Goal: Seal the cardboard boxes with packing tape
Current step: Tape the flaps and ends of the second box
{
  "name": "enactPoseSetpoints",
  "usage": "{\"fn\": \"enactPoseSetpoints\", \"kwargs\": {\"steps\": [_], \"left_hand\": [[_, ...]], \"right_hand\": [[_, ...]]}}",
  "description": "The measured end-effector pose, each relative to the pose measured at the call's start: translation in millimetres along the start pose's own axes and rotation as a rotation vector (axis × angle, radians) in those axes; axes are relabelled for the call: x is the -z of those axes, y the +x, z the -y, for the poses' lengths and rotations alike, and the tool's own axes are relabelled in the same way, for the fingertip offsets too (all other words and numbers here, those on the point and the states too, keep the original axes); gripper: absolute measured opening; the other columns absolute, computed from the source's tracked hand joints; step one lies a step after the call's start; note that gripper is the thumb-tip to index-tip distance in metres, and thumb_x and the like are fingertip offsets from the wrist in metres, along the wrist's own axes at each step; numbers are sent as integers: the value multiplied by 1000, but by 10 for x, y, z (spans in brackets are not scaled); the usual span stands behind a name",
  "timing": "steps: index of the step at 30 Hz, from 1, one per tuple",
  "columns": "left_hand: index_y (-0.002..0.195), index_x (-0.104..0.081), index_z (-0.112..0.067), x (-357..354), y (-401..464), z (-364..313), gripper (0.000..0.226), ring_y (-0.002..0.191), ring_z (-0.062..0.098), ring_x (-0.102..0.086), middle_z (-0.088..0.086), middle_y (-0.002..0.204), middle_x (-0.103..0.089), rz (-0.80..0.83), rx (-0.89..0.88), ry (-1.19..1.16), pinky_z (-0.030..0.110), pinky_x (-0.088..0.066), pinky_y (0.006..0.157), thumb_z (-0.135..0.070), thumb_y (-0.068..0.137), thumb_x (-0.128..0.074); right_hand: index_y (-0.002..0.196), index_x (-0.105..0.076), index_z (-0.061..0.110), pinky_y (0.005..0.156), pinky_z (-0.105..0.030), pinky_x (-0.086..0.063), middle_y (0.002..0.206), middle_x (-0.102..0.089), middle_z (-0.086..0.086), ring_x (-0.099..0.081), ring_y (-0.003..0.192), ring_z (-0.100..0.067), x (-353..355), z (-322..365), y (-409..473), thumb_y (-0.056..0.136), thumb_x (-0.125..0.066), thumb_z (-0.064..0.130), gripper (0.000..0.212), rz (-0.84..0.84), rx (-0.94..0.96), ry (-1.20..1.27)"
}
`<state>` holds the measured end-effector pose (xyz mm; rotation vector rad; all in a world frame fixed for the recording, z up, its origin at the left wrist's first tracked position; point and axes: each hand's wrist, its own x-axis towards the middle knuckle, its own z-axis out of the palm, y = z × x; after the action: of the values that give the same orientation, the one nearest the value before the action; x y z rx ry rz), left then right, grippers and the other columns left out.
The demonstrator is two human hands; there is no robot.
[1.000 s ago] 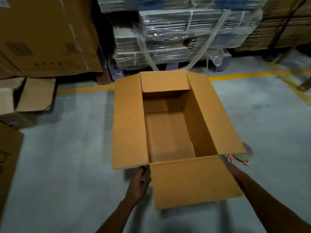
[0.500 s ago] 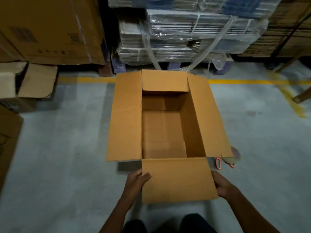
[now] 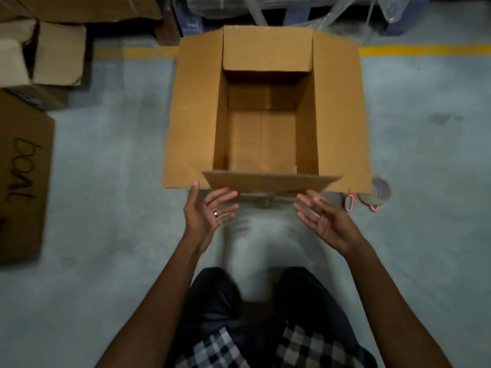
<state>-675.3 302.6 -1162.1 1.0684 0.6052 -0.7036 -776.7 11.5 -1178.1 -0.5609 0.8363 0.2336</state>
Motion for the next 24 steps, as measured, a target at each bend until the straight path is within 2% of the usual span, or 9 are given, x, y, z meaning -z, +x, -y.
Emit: {"fn": "enactPoseSetpoints", "kwargs": {"steps": [2,5,7,9,11,14,16,20,24], "left_hand": [[131,-64,-4,-120,40,-10,77,102,34,-73,14,126,-72,-23,-82,94,41,-58,81,-68,95,-40],[124,-70,-11,-337,125,4,60,99,29,-73,10,117,-75,-97,-261,229,36,-60,76,-57,88,-61],[123,-72,-17,-421,197,36,52,106,21,-70,6,118,-73,-102,-432,433,32,-60,83,-51,83,-70],[127,-70,-21,-447,302,59,59,118,14,-60,-2,130,-65,-77,-616,821,27,-53,96,-53,79,-75],[138,-62,-21,-437,440,80,70,133,18,-44,-2,144,-54,-74,-759,1304,32,-41,107,-52,76,-76],[153,-43,-23,-416,606,138,84,150,29,-24,4,164,-32,-23,-735,1791,48,-23,120,-46,80,-78],[156,-38,-24,-367,689,187,77,152,31,-22,6,167,-28,7,-716,1929,49,-19,122,-40,89,-72],[147,-54,-21,-320,776,208,63,138,35,-47,9,151,-53,-7,-810,2007,50,-37,112,-22,88,-75],[142,-57,-25,-359,779,199,45,128,31,-57,4,140,-64,31,-759,2045,42,-38,109,-25,98,-63]], "right_hand": [[133,-57,10,90,-38,-60,131,-69,-10,-67,119,-32,-172,51,25,91,-59,13,42,39,62,-96],[131,-61,12,97,-42,-58,132,-68,-7,-68,119,-27,-372,91,97,96,-62,8,35,15,194,-336],[129,-64,16,99,-42,-57,132,-68,-2,-67,120,-21,-469,73,158,92,-70,10,38,-15,289,-527],[131,-64,20,100,-35,-56,133,-66,3,-64,121,-15,-533,36,241,86,-80,17,48,-32,447,-829],[134,-62,21,102,-29,-49,136,-62,5,-56,123,-12,-555,-36,372,79,-87,24,60,-64,625,-1285],[143,-55,16,110,-38,-39,146,-51,-5,-43,133,-24,-598,-154,560,75,-87,26,76,-125,766,-1831],[144,-53,11,115,-46,-36,149,-49,-12,-42,138,-32,-607,-229,680,76,-86,18,76,-112,788,-1924],[147,-51,13,118,-42,-33,151,-49,-11,-41,141,-32,-575,-219,855,89,-73,14,62,-98,695,-1988],[134,-62,15,99,-39,-52,131,-67,-9,-63,117,-28,-572,-154,854,100,-59,18,35,4,612,-2054]]}}
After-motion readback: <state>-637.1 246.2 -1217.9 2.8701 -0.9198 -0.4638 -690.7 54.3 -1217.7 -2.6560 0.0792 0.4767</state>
